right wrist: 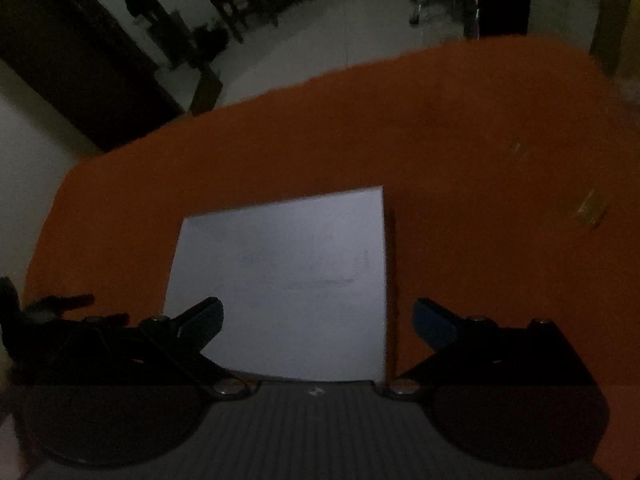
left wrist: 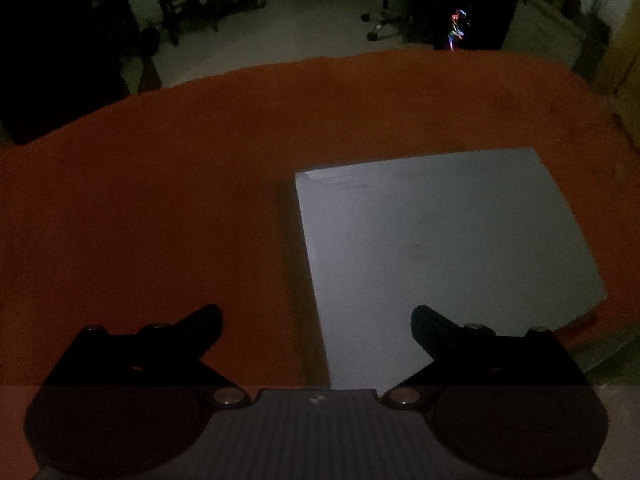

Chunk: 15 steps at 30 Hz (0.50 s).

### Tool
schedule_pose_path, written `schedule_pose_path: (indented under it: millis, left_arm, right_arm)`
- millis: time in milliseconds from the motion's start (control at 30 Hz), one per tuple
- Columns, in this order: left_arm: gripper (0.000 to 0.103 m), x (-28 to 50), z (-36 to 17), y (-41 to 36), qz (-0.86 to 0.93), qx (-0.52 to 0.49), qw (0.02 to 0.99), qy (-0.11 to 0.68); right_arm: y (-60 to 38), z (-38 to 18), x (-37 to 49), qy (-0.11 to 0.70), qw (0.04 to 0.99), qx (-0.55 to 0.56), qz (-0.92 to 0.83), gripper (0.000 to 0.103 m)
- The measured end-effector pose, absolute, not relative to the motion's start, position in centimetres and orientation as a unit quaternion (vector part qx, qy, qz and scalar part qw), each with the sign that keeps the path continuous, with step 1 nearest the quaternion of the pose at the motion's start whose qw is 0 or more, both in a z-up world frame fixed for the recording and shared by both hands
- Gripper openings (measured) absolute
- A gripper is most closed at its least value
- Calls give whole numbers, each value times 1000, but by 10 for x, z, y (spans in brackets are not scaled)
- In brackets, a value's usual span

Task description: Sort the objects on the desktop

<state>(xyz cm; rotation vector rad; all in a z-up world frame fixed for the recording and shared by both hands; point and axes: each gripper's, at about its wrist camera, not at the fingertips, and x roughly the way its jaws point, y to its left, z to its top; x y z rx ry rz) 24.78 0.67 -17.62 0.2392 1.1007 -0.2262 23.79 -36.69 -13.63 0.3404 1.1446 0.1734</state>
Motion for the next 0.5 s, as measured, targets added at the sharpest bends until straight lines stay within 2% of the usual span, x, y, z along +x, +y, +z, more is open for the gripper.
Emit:
schedule_pose_path:
  millis: [133, 300, 500]
  left_arm:
    - [102, 257, -191, -2, -113, 145, 833, 523]
    - [102, 274, -205, -4, -73, 120, 829, 541]
    - [102, 288, -229, -16, -94, 144, 830, 531]
  right_arm:
    - [-359, -168, 257, 547, 820, 145, 85, 103]
    - [-342, -215, 272, 550, 821, 118, 94, 103]
    - [-325, -262, 273, 541, 825, 116, 114, 103]
